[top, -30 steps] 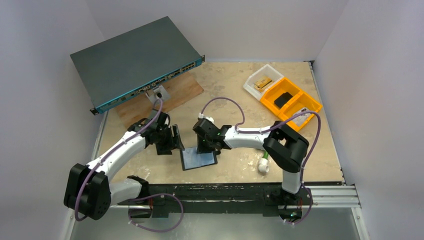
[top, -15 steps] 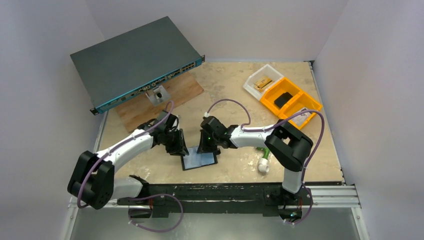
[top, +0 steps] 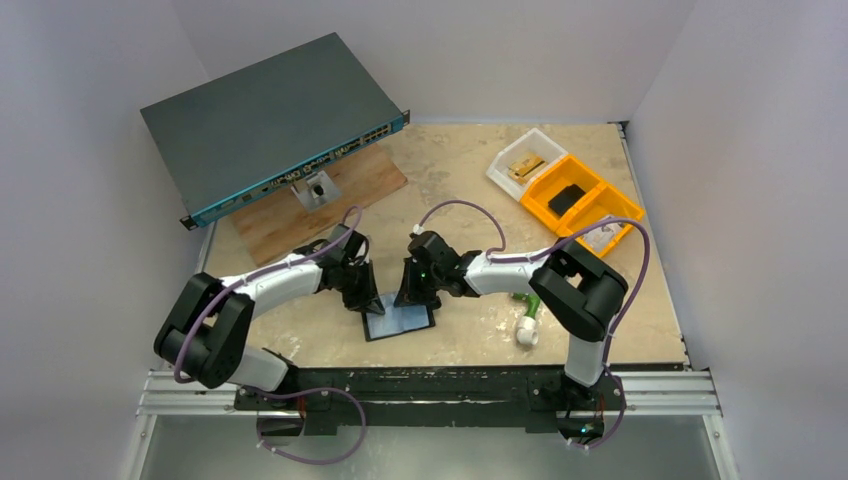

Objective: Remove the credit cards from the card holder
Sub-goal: Remove the credit card from the card holder.

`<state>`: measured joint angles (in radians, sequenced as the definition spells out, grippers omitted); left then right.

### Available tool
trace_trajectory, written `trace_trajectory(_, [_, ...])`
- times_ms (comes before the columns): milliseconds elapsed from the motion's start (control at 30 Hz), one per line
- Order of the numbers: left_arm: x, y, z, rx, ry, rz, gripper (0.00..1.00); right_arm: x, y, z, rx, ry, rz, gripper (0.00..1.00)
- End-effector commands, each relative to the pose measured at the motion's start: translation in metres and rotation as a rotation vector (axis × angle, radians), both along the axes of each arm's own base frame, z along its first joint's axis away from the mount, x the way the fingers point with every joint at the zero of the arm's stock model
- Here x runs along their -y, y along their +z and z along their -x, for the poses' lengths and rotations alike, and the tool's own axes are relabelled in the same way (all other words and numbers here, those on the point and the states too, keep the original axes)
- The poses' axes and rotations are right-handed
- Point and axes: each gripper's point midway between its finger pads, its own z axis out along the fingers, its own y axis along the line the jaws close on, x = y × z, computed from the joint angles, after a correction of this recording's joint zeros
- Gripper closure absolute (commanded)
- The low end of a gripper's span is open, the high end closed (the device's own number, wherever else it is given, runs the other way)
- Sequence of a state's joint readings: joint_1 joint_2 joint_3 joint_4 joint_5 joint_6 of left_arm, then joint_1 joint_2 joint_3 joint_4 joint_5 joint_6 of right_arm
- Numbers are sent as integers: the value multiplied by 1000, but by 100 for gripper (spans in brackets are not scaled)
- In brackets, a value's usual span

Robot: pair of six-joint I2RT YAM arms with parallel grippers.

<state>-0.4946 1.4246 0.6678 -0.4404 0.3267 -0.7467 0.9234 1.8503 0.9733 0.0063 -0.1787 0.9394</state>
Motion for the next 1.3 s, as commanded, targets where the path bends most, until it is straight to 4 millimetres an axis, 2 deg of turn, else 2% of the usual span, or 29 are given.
trace_trajectory(0, [7, -8, -3, 10, 1, 7, 100, 27, -43, 15, -47, -5, 140, 100])
trace_trajectory(67, [10, -8, -1, 7, -7, 11, 100, 26, -39, 13, -35, -1, 131, 100])
trace_trajectory(467, [20, 5, -3, 34, -31, 61, 100, 3, 17, -9, 66, 19, 62, 69])
trace_trajectory(733, [31, 13, -5, 51, -50, 121, 100, 2, 43, -18, 107, -12, 48, 53])
trace_trajectory(1000, [42, 19, -7, 59, -76, 168, 100, 0, 65, -25, 141, -40, 28, 47])
trace_trajectory(1267, [54, 31, -10, 80, -101, 215, 100, 22, 70, -27, 173, -115, 73, 49])
